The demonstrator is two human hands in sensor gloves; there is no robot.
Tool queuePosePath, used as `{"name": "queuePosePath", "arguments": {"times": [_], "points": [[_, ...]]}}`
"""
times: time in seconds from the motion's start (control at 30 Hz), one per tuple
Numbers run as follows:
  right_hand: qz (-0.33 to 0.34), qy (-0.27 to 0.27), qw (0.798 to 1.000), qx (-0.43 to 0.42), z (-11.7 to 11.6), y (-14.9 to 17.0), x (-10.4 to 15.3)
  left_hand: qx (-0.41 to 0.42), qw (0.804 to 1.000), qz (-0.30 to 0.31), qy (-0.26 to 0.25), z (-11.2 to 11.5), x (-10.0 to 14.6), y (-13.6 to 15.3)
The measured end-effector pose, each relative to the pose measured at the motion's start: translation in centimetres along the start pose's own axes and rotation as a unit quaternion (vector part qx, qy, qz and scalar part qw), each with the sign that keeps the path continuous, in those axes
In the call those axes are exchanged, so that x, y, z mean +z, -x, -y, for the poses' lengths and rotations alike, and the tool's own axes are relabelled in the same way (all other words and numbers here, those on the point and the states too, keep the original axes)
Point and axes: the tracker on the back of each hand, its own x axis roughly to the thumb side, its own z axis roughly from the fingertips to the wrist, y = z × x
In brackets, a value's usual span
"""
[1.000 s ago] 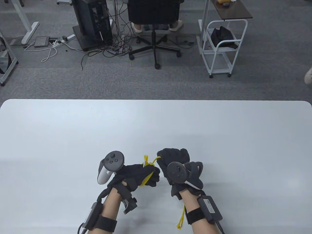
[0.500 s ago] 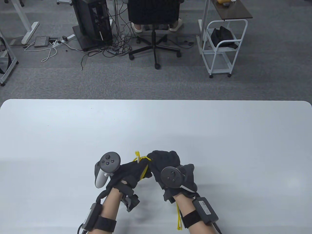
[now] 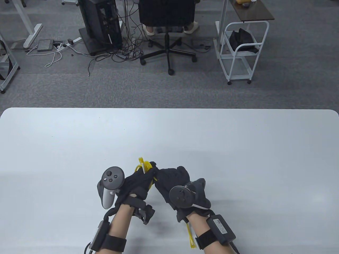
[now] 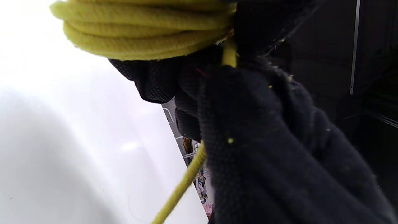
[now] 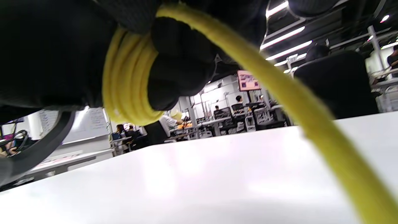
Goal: Coil the rope
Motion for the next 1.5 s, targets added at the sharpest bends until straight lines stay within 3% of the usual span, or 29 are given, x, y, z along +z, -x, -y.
{"name": "queuePosePath", "arguments": {"times": [0.33,0.7,0.93,1.23,1.5], "points": [[0.006,-0.031,1.000,-0.004,-0.1,0.0,-0.1,-0.017,1.000,0.016,-0.009,-0.1,0.0,-0.2],[0.026,-0.096,0.995,-0.012,-1.2,-0.3,-0.4,0.110,0.990,0.079,-0.033,-0.8,0.3,0.0],[0.006,-0.148,0.989,-0.007,-1.7,0.7,-0.5,0.263,0.958,0.098,0.051,0.2,-0.1,0.0],[-0.061,-0.133,0.989,0.003,-0.1,3.9,-0.2,0.230,0.952,0.117,0.165,2.4,-0.5,-1.0],[-0.093,-0.063,0.993,0.031,1.7,4.9,0.2,0.147,0.955,0.088,0.242,3.4,-0.7,-1.1]]}}
